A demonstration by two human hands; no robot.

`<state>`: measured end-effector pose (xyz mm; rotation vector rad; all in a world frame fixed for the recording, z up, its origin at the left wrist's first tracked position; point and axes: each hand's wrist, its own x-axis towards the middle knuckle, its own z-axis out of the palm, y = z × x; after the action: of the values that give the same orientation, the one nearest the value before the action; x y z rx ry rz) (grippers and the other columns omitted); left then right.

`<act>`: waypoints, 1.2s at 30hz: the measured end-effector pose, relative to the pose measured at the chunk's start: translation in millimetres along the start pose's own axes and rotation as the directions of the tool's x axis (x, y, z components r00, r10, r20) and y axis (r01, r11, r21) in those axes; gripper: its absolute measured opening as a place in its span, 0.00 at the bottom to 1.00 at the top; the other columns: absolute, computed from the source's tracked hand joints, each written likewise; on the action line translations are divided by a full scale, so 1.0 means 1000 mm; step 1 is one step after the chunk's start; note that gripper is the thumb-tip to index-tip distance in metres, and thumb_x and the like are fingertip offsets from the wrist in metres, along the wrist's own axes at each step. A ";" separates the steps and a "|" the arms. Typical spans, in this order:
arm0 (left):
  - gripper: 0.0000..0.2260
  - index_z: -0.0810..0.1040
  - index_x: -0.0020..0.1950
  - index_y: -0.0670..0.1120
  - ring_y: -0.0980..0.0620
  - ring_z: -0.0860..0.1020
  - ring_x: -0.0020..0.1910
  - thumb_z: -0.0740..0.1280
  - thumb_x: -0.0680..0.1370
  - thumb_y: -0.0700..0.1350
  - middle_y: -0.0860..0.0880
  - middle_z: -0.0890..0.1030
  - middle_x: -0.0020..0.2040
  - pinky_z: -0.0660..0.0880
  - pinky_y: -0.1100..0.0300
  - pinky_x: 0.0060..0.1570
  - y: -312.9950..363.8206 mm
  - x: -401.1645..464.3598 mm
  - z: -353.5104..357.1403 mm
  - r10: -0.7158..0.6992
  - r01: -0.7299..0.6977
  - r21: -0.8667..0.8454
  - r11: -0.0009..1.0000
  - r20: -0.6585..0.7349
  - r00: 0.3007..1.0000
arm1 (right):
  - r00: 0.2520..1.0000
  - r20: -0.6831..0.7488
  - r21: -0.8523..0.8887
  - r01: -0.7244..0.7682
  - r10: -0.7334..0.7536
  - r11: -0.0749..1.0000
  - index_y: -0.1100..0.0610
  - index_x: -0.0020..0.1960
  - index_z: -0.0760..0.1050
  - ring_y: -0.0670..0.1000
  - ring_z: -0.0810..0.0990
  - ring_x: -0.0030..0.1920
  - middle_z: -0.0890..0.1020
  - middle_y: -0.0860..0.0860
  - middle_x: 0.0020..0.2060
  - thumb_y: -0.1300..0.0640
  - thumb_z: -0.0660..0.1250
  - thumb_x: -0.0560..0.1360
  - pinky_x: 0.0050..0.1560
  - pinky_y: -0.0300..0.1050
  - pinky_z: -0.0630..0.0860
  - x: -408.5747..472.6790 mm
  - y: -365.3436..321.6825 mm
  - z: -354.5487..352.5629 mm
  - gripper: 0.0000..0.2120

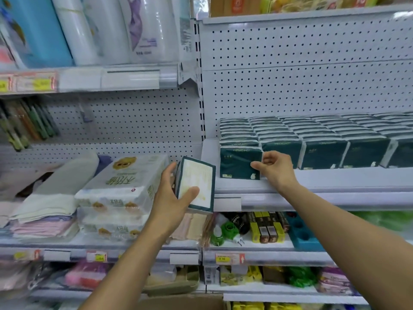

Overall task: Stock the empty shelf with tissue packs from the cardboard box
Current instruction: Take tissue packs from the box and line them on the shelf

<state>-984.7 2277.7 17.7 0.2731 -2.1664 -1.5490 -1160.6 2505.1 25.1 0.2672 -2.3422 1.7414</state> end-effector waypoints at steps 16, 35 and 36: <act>0.32 0.52 0.77 0.55 0.58 0.77 0.53 0.68 0.79 0.43 0.52 0.75 0.61 0.77 0.60 0.46 0.033 0.000 0.017 -0.094 0.094 -0.232 0.968 0.011 0.996 | 0.478 0.542 -0.347 0.877 -0.691 0.334 0.51 0.72 0.62 0.54 0.69 0.65 0.67 0.53 0.69 0.47 0.74 0.67 0.63 0.47 0.69 -0.090 -0.018 0.016 0.38; 0.21 0.68 0.70 0.55 0.60 0.81 0.48 0.68 0.79 0.42 0.47 0.80 0.54 0.78 0.65 0.43 0.050 -0.001 0.018 0.094 -0.082 -0.254 0.964 0.034 0.995 | 0.949 0.313 0.411 -0.091 -0.047 0.907 0.59 0.57 0.76 0.51 0.84 0.47 0.86 0.53 0.47 0.59 0.69 0.77 0.43 0.43 0.80 -0.107 -0.047 -0.003 0.10; 0.20 0.69 0.69 0.55 0.62 0.80 0.46 0.68 0.79 0.41 0.48 0.80 0.53 0.77 0.68 0.42 0.051 0.000 0.021 0.120 -0.111 -0.219 0.969 0.027 0.992 | 0.952 0.298 0.350 -0.043 -0.067 0.936 0.57 0.56 0.76 0.48 0.84 0.45 0.86 0.52 0.46 0.59 0.70 0.76 0.43 0.41 0.79 -0.106 -0.045 -0.006 0.09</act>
<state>-989.2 2313.4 59.9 0.0444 -1.9816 -1.7180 -1046.2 2500.1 38.6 0.6524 -2.1893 2.2526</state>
